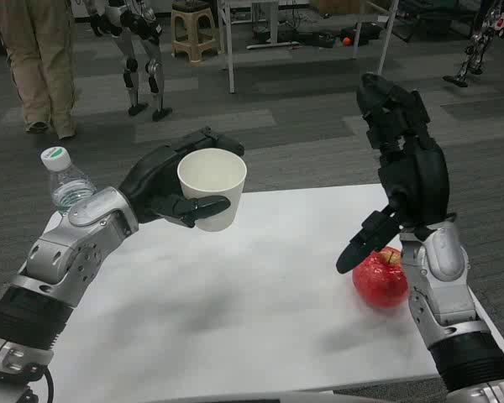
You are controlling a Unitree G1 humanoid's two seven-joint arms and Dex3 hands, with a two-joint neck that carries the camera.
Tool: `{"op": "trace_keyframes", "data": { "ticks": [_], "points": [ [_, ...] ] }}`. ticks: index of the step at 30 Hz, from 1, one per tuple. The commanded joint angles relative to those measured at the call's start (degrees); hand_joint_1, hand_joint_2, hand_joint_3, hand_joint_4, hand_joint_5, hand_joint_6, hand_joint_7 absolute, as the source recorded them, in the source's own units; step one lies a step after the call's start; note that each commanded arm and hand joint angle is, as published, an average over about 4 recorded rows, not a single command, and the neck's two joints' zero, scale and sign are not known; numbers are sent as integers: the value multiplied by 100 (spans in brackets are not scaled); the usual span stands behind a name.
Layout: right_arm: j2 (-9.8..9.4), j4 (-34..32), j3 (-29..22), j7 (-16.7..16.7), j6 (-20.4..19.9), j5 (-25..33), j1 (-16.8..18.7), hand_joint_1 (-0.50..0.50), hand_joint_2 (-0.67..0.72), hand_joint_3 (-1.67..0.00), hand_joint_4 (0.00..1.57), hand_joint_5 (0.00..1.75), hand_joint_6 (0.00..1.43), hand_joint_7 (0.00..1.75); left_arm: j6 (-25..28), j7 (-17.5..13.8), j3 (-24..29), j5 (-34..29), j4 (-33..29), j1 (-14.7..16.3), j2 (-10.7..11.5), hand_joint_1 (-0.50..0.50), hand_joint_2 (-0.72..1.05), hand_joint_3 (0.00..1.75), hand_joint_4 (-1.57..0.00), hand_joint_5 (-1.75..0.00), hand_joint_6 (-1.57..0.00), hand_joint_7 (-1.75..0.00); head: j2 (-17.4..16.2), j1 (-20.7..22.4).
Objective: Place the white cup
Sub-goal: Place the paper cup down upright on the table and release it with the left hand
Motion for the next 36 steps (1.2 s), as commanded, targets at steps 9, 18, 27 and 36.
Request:
{"op": "trace_keyframes", "data": {
  "ticks": [9,18,27,36],
  "points": [
    [-12,-74,-9,-6,-50,21,-4,-17,72,0,0,15,0,56,-324,-42,-86,-12,178,97,-13,-46,105,131,-19,-175,-110,-168,-89,30],
    [6,-61,-11,-10,-50,21,-12,-17,72,0,0,10,0,56,-327,-73,-94,-10,253,60,-7,-46,105,131,-19,-175,-110,-168,-127,21],
    [8,-28,-18,-15,-50,21,-26,-17,72,0,0,10,0,56,-527,-82,-147,10,440,44,-71,-46,105,131,-19,-175,-110,-168,-145,13],
    [8,-8,-35,-10,-50,21,-26,-17,72,0,0,12,0,56,-1812,-75,-343,320,1231,106,-222,-46,105,127,-19,-175,-111,-168,-156,8]
  ]
}}
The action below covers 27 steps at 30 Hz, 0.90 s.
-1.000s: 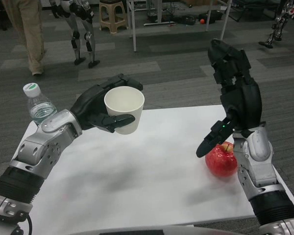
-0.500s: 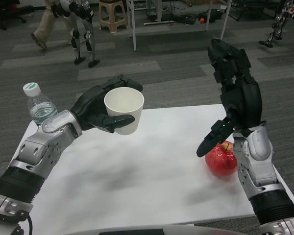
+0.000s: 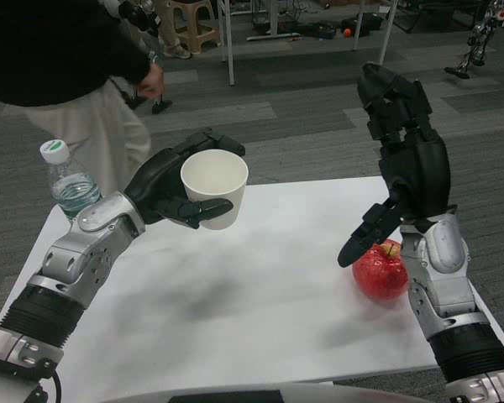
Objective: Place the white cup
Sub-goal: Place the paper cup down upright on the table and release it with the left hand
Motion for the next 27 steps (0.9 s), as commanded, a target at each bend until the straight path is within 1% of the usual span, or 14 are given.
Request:
{"op": "trace_keyframes", "data": {
  "ticks": [1,2,5,7,8,12,15,19,22,25,27],
  "points": [
    [4,24,-35,-10,-37,21,-22,-17,72,0,0,12,0,56,-772,11,-149,96,549,45,-68,-46,105,124,-19,-175,-110,-168,-9,-1],
    [2,28,-35,-7,-37,21,-20,-17,72,0,0,12,0,56,-1033,15,-232,78,757,50,-88,-46,105,122,-19,-175,-110,-168,-19,4],
    [-4,37,-35,-7,-37,21,-20,-17,72,0,0,15,0,56,-1464,24,-386,87,1131,50,-125,-46,105,122,-19,-175,-110,-168,-44,6],
    [-4,37,-35,-7,-37,21,-20,-17,72,0,0,17,0,56,-1697,24,-456,122,1359,50,-143,-46,105,122,-19,-175,-110,-168,-50,0],
    [-4,37,-35,-7,-37,21,-20,-17,72,0,0,15,0,56,-1811,24,-491,136,1476,50,-156,-46,105,120,-19,-175,-110,-168,-48,0],
    [-4,37,-35,-7,-37,21,-13,-17,72,0,0,17,0,56,-2257,26,-641,147,1948,50,-209,-44,105,113,-19,-175,-112,-168,-52,-2],
    [-4,37,-35,-7,-37,21,-11,-17,72,0,0,10,0,56,-2523,37,-729,144,2243,50,-244,-43,105,111,-19,-175,-113,-168,-69,8],
    [-4,44,-27,-7,-37,21,-11,-17,72,0,0,10,0,56,-3015,68,-887,219,2654,50,-307,-43,105,105,-19,-175,-113,-168,-88,14],
    [-4,46,-27,-7,-37,21,-11,-17,72,0,0,10,0,56,-3195,90,-935,245,2788,50,-323,-43,105,103,-19,-175,-113,-168,-88,14],
    [-4,52,-24,-7,-37,21,-11,-17,72,0,0,10,0,56,-3365,132,-1006,234,2939,50,-329,-43,105,89,-16,-175,-113,-168,-108,29],
    [-4,57,-20,-7,-37,21,-11,-17,72,0,0,10,0,56,-3411,145,-1047,230,3014,50,-332,-43,105,85,-15,-175,-113,-168,-127,45]
  ]
}}
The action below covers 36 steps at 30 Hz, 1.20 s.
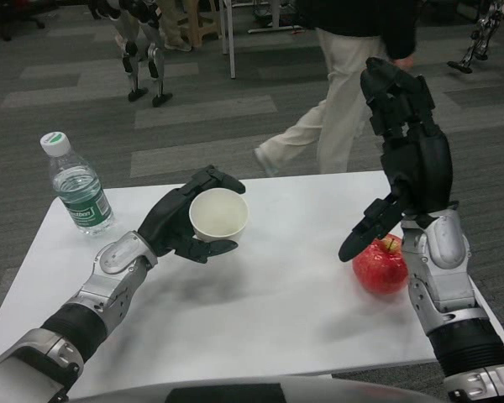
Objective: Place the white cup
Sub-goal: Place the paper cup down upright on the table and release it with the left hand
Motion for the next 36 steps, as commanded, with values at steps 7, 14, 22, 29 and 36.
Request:
{"op": "trace_keyframes", "data": {
  "ticks": [7,14,22,29,36],
  "points": [
    [-6,26,-1,-9,-31,21,-12,-17,72,0,0,10,0,56,-184,60,-167,43,325,5,34,-43,105,72,-13,-175,-115,-168,-48,10],
    [-6,26,3,-9,-31,21,-12,-17,72,0,0,10,0,56,-184,58,-268,-20,584,5,34,-43,105,70,-11,-175,-115,-168,-67,3],
    [-6,26,12,-9,-33,21,-12,-17,72,0,0,10,0,56,-186,25,-337,-86,863,20,34,-43,105,70,-11,-175,-113,-168,-104,14],
    [-6,26,27,-9,-31,21,1,-15,72,0,0,10,0,56,-184,18,-435,-104,1006,27,34,-43,105,61,-11,-175,-113,-168,-135,31],
    [-6,17,34,-9,-40,21,1,-12,72,0,0,10,0,56,-184,-6,-444,-93,1045,66,34,-46,105,61,-7,-175,-110,-168,-147,51]
  ]
}}
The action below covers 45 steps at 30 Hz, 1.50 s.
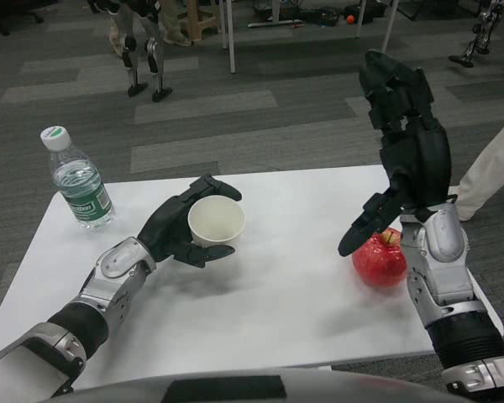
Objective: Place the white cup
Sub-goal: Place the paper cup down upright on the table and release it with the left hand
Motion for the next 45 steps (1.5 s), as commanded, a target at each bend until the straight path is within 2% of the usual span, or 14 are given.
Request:
{"op": "trace_keyframes", "data": {
  "ticks": [1,6,10,16,22,24,29,36,41,45],
  "points": [
    [-6,9,-1,-9,-40,21,3,-14,72,0,0,10,0,56,168,-26,-68,103,197,169,62,-46,105,61,-7,-175,-110,-168,-5,6],
    [-4,9,1,-9,-40,21,1,-17,72,0,0,10,0,56,177,-37,-41,130,210,204,64,-44,105,61,-7,-175,-110,-168,-27,10],
    [2,9,1,-9,-40,21,1,-16,72,0,0,10,0,56,194,-48,-2,191,217,232,80,-43,105,70,-7,-175,-105,-168,-34,12],
    [7,9,1,-9,-40,21,-3,-17,72,0,0,10,0,56,739,-193,253,771,133,259,124,-41,105,70,-6,-175,-99,-168,-33,12],
    [11,0,-8,-9,-40,21,1,-17,72,0,0,12,0,56,911,-254,266,802,89,276,132,-42,105,70,-4,-175,-95,-168,-45,-4],
    [11,0,-8,-9,-35,21,-3,-17,72,0,0,12,0,56,915,-272,275,798,89,281,128,-43,105,74,-4,-175,-90,-168,-55,-9],
    [11,0,1,-9,-35,21,-3,-17,72,0,0,10,0,56,915,-316,337,784,89,285,124,-43,105,89,0,-175,-63,-161,-52,4],
    [11,0,1,-9,-31,21,-3,-17,72,0,0,10,0,56,919,-360,337,751,87,285,124,-48,105,122,0,-175,-29,-147,-51,2],
    [11,0,1,-9,-40,21,-3,-12,72,0,0,10,0,56,924,-360,345,736,81,285,119,-49,105,118,0,-175,-14,-136,-50,0],
    [11,0,1,-9,-40,21,-3,-12,72,0,0,12,0,56,919,-360,363,740,59,285,119,-50,105,100,0,-175,-9,-122,-55,1]
  ]
}}
